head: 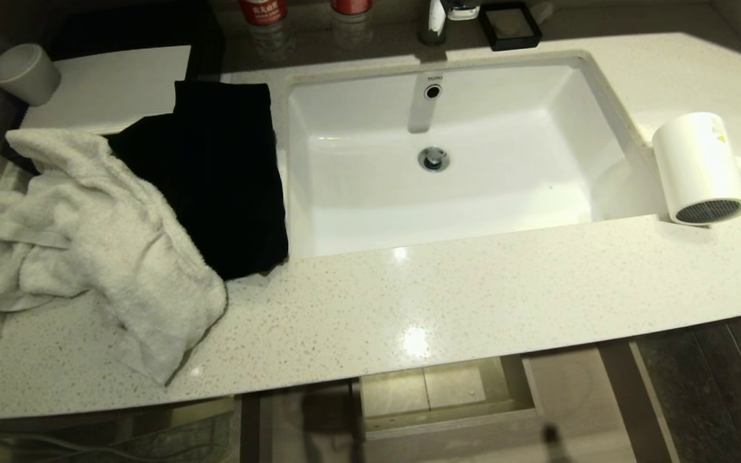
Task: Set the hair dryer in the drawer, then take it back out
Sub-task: Pick up the hairdryer
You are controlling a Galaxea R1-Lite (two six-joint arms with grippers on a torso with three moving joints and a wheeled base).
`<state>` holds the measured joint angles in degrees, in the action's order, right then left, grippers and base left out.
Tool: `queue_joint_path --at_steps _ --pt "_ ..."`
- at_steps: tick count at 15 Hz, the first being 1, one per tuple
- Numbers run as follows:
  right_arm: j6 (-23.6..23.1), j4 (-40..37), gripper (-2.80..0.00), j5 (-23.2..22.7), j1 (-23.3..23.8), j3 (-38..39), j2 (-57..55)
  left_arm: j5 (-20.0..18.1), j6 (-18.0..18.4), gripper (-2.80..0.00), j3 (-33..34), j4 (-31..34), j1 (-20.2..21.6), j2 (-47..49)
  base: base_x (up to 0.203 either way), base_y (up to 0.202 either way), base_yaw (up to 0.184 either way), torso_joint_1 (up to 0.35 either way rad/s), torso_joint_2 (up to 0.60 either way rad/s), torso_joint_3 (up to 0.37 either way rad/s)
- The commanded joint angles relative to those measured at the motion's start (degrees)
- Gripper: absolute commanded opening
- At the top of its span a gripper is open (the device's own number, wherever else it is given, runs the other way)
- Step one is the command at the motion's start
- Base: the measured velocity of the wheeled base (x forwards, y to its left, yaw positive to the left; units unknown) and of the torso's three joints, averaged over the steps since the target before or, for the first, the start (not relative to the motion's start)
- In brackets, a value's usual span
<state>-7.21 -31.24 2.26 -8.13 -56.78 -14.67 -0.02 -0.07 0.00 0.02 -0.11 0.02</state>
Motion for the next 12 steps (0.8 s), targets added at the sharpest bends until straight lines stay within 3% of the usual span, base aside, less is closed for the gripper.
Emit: queue_joint_path --at_steps 1,3,5,7,8,10,12 --pt "-0.43 -4.05 -2.8 1.11 -0.21 -9.86 -16.92 -0.03 -0.01 -2.8 0.0 0.06 0.02 -0.02 0.0 0.0 0.0 0.0 0.0 0.0" --pt "-1.78 -3.49 -2.8 3.32 0.03 -14.46 -26.1 -0.02 -0.01 -2.8 0.03 0.02 0.02 -0.02 0.0 0.0 0.0 0.0 0.0 0.0" --pt "-8.73 -2.31 -2.8 1.0 0.72 -16.26 -32.7 -0.05 -0.01 -2.8 0.0 0.05 0.02 -0.11 0.0 0.0 0.0 0.0 0.0 0.0" --pt "-15.69 -2.1 -2.8 -7.24 3.67 -17.7 -37.33 0.02 -0.01 -2.8 0.0 -0.02 0.02 -0.02 0.0 0.0 0.0 0.0 0.0 0.0" --pt "-17.32 -2.39 -2.8 -9.27 4.72 -18.35 -38.17 -0.06 -0.01 -2.8 0.0 -0.02 0.02 -0.02 0.0 0.0 0.0 0.0 0.0 0.0" --pt "-24.94 -3.37 -2.8 -17.8 12.48 -19.05 -42.5 -0.05 -0.01 -2.8 0.08 0.05 0.02 -0.02 0.0 0.0 0.0 0.0 0.0 0.0" --pt "-36.96 -5.27 -2.8 -25.89 21.92 -19.52 -45.61 0.01 -0.01 -2.8 0.0 -0.02 0.02 -0.02 0.0 0.0 0.0 0.0 0.0 0.0"
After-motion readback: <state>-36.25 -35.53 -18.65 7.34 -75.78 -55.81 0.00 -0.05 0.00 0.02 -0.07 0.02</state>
